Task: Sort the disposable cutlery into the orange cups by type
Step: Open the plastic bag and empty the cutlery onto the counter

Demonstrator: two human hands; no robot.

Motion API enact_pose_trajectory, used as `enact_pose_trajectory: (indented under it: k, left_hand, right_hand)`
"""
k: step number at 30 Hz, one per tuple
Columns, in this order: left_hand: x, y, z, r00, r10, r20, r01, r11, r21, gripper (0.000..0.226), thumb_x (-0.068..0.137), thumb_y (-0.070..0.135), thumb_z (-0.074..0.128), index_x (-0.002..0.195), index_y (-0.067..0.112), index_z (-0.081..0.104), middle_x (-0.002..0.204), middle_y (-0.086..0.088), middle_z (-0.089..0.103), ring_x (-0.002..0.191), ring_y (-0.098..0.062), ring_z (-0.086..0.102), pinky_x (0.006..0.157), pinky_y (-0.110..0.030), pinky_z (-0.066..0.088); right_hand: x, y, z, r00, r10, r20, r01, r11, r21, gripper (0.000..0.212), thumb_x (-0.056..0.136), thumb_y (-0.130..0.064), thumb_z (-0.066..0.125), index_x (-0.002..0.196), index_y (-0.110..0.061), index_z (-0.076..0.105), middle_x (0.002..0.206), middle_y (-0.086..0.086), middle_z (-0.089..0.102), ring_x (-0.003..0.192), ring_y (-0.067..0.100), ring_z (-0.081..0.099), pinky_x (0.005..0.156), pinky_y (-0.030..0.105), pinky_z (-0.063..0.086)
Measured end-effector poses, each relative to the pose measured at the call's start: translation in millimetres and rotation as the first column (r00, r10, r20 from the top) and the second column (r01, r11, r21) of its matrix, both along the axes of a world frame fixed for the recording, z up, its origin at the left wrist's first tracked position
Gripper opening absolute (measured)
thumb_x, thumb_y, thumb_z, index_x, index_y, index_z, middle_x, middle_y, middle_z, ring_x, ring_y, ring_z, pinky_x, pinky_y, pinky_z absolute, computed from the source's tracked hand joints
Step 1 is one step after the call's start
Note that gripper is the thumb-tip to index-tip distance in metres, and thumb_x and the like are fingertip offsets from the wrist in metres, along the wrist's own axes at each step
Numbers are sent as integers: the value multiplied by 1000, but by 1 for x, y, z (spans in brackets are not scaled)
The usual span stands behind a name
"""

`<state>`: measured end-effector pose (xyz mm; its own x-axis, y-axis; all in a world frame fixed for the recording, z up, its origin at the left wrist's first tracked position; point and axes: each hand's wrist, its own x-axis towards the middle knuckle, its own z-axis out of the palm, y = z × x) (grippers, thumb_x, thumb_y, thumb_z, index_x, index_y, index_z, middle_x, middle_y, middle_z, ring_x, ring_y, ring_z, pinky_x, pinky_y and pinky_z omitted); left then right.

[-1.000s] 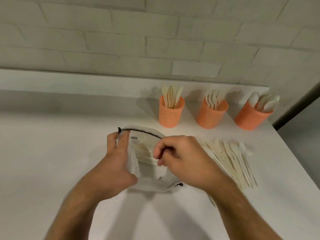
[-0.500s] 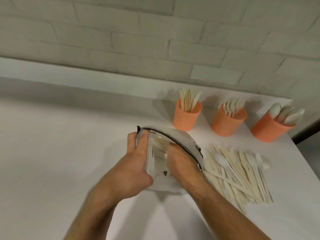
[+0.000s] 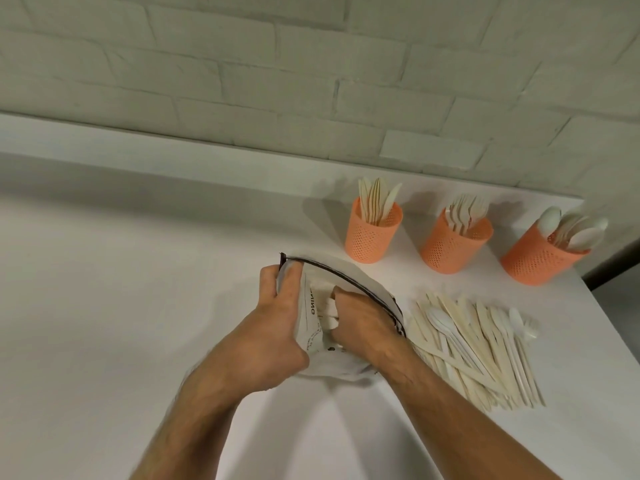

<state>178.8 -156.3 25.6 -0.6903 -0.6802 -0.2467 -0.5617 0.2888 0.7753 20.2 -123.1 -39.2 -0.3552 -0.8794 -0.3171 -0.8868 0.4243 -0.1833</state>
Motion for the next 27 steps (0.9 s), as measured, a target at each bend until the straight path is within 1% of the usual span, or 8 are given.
enact_pose_trajectory:
  k: [4,8,12,15,18,21,24,27]
  left_hand:
    - [0,0,0,1000,-6,-28,6,1000,-14,97,68,-9,67,136,39,18,114,16,19,87,-18,53,48,-36,58]
    - [4,0,2,999,-2,-46,1,1000,-14,98,69,-8,67,137,41,16,114,19,18,89,-10,50,49,-23,55]
    - [8,6,5,999,2,-46,-4,999,-42,99,70,-8,65,139,42,15,115,19,18,80,-14,55,41,-17,45]
    - [9,13,9,1000,4,-25,-6,996,-90,99,70,-6,62,140,45,14,118,18,18,71,-21,61,42,-24,49]
    - [11,14,10,999,34,-16,-35,993,-109,91,70,-5,60,135,44,19,116,17,18,67,-22,61,43,-25,49]
    - [14,8,7,995,97,8,-96,992,-86,82,71,-4,62,133,37,25,114,19,16,65,-22,61,42,-21,45]
    - [14,6,4,990,140,21,-138,988,-72,81,71,-4,63,134,32,27,115,20,14,69,-23,62,42,-21,48]
    - [14,7,3,989,144,14,-143,987,-79,83,71,-7,62,135,32,27,115,22,13,69,-21,61,42,-20,46]
  right_hand:
    - [-4,5,4,995,-7,101,9,1000,-22,25,84,-17,68,107,-16,58,99,3,67,90,26,64,74,34,56]
    - [-7,12,11,972,-40,231,64,993,-100,33,81,-37,73,101,-26,49,94,-6,55,90,19,56,73,27,43]
    - [-7,14,22,933,-63,353,105,989,-102,37,89,-37,70,120,-17,59,105,0,64,91,16,54,78,25,40]
    - [-8,13,21,918,-93,386,129,989,-68,36,91,-37,69,118,-15,61,109,4,67,95,21,60,79,27,43]
    - [-7,14,19,894,-98,437,162,981,-110,27,87,-45,69,106,-27,63,99,-4,67,91,16,61,81,27,49]
    - [-10,17,18,930,19,368,48,984,-171,19,89,-49,66,94,-32,60,89,-6,66,89,16,63,85,34,53]
    - [-11,19,19,947,158,280,-109,977,-184,19,90,-54,61,90,-36,55,86,-13,61,87,10,57,85,28,49]
    - [-11,18,21,936,146,321,-77,973,-219,24,81,-50,70,92,-42,51,87,-16,58,83,8,56,72,23,44]
